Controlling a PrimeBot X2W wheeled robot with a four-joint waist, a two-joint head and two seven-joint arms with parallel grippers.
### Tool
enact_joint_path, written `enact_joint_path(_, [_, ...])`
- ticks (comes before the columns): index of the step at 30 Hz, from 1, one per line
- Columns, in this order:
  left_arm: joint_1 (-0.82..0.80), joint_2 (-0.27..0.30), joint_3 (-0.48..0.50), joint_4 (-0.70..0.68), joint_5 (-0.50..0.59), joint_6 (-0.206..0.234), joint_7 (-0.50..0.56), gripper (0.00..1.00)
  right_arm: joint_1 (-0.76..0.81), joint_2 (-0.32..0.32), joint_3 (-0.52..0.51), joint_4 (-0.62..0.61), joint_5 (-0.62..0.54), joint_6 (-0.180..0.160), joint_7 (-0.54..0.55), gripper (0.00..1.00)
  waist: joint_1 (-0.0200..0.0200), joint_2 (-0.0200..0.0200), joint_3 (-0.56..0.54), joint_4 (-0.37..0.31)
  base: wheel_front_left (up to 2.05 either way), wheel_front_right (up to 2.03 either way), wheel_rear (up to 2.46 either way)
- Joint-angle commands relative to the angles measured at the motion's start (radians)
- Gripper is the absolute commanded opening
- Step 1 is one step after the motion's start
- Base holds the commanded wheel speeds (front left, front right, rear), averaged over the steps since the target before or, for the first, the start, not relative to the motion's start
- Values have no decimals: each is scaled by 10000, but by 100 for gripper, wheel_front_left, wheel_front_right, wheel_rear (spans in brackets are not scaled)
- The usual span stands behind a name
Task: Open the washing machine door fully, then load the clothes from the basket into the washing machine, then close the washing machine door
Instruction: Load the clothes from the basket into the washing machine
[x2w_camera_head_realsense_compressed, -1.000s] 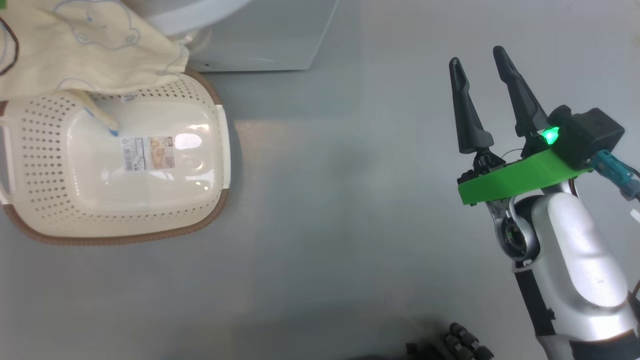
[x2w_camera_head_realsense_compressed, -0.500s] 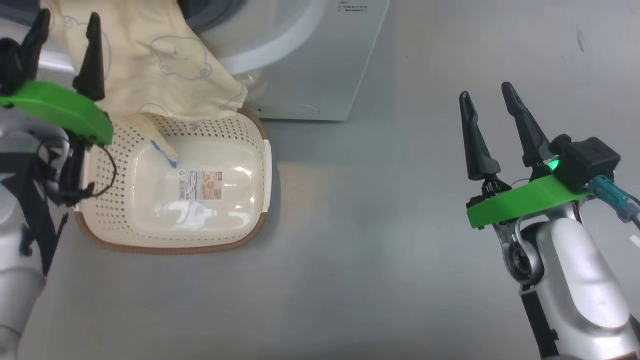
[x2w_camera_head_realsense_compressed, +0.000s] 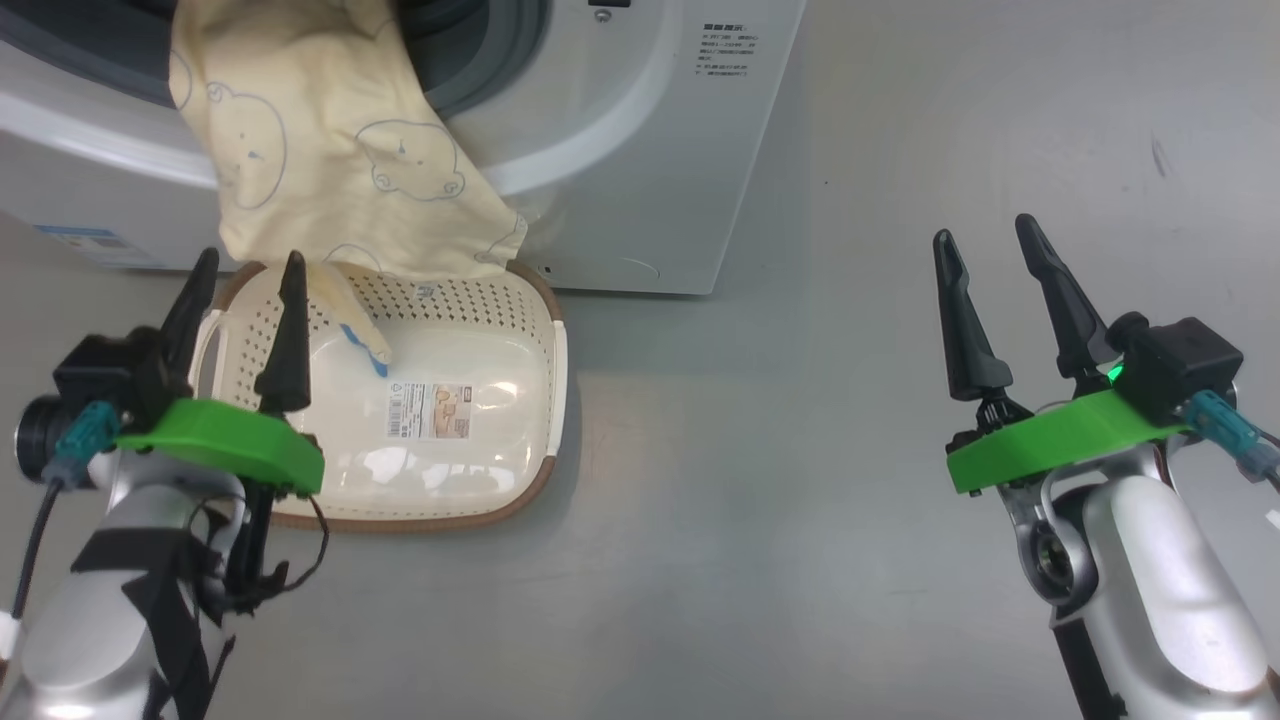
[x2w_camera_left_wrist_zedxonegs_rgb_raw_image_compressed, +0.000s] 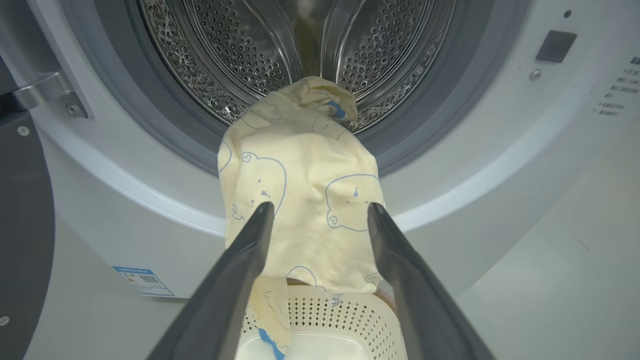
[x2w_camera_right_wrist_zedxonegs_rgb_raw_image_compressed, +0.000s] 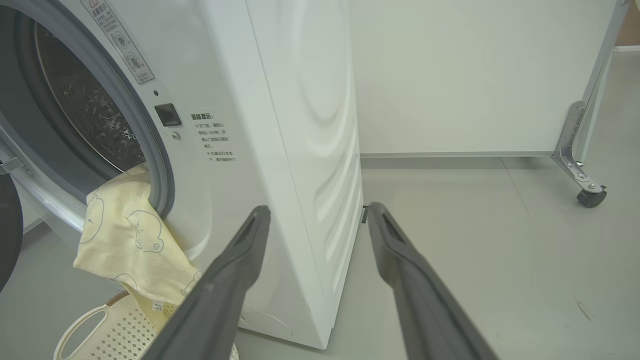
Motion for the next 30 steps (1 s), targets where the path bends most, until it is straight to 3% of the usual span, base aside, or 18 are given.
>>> enact_joint_path(1, [58,274,575,-437,135,89,-55,100,92,-72,109,-361,-32,35,-67,100,1,-1,25,6,0,0,0])
enact_joint_path(8, [1170,-151,1352,-1307,606,211,-55,100,193,-71,24,-466,-77,35,-67,100,1,-1,211,21,0,0,0])
enact_joint_path(15, [1112,-284,1641,-1141,1055,65,-55,100,20,-43,146,-494,-73,35,-67,100,1,-1,618,-129,0,0,0])
enact_joint_path(30, [-1201,-115,1800,1653,981,-400,-55,100,-285,19,202,-579,-109,35,-67,100,1,-1,1728,-932,0,0,0])
